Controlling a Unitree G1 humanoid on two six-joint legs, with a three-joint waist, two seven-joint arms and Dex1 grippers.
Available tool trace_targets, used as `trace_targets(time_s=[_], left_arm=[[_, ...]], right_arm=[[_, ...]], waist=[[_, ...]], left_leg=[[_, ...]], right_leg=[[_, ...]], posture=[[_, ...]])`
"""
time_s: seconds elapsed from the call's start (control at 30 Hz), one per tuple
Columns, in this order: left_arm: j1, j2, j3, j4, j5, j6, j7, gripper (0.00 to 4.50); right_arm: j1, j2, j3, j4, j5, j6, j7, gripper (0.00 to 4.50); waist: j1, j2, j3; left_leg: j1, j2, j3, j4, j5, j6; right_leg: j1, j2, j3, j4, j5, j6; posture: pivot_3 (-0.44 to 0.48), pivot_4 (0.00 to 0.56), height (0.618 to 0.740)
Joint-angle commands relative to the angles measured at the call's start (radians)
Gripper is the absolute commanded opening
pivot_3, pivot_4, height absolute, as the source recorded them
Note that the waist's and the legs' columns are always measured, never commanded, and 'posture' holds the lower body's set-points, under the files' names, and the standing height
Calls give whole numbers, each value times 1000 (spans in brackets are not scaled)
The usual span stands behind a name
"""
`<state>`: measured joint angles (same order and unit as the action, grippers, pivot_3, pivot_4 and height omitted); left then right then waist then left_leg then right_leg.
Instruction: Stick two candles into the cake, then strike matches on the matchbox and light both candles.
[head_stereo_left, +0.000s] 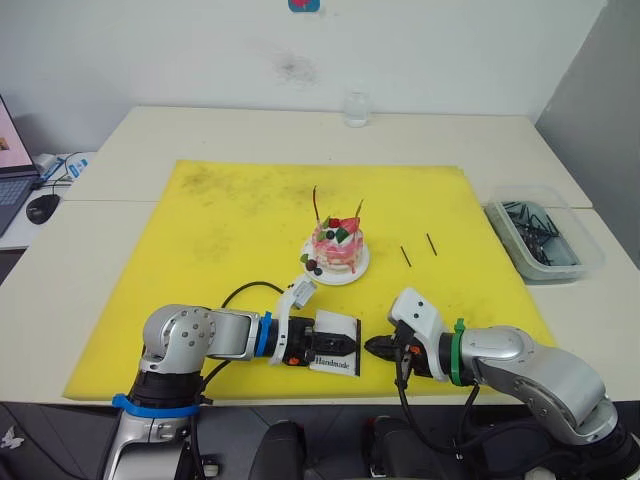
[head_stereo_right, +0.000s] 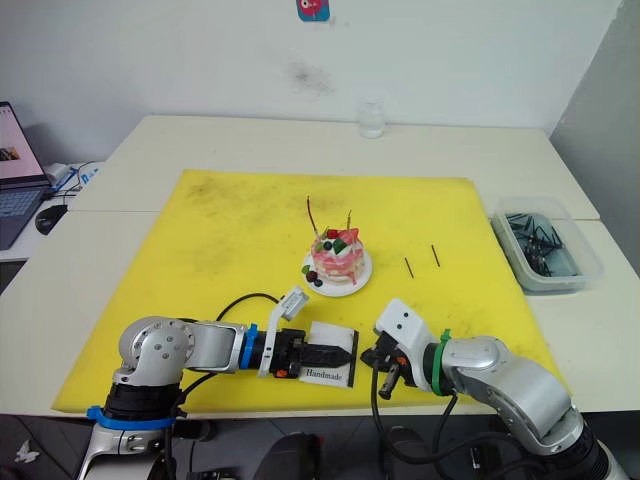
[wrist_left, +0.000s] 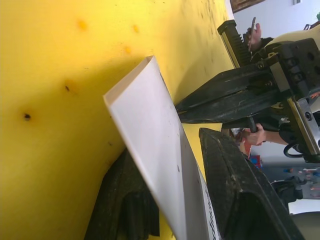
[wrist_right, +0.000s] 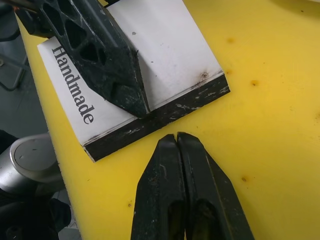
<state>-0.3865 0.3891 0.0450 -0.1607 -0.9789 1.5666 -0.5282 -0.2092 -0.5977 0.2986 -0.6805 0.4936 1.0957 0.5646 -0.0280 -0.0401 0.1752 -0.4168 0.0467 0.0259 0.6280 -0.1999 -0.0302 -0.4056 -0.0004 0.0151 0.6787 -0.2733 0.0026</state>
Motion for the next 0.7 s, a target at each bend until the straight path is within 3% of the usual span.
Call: trace_targets(time_s=[0.03, 0.13, 0.4, 0.7], left_arm=[[5, 17, 6, 18, 24, 9, 5, 982], [7, 18, 1, 16, 26, 5, 1, 36], [10, 21, 6, 0, 17, -5, -12, 36], [11, 44, 128, -107, -125, 3, -78, 36]], right_arm=[[6, -7, 3, -32, 2, -10, -2, 0], [8, -6, 1, -35, 4, -9, -4, 0], [0, -11, -37, -55, 19, -6, -1, 0], [38, -60, -269, -139, 109, -104, 63, 0]], waist=[[0, 0, 0], [0, 0, 0], [0, 0, 0], [0, 0, 1]], left_leg=[[0, 0, 0, 0, 0, 0], [0, 0, 0, 0, 0, 0], [0, 0, 0, 0, 0, 0], [-1, 0, 0, 0, 0, 0]], right_leg=[[0, 0, 0, 0, 0, 0], [0, 0, 0, 0, 0, 0], [0, 0, 0, 0, 0, 0], [-1, 0, 0, 0, 0, 0]], posture=[[0, 150, 740], [0, 150, 740], [0, 150, 740], [0, 150, 740]])
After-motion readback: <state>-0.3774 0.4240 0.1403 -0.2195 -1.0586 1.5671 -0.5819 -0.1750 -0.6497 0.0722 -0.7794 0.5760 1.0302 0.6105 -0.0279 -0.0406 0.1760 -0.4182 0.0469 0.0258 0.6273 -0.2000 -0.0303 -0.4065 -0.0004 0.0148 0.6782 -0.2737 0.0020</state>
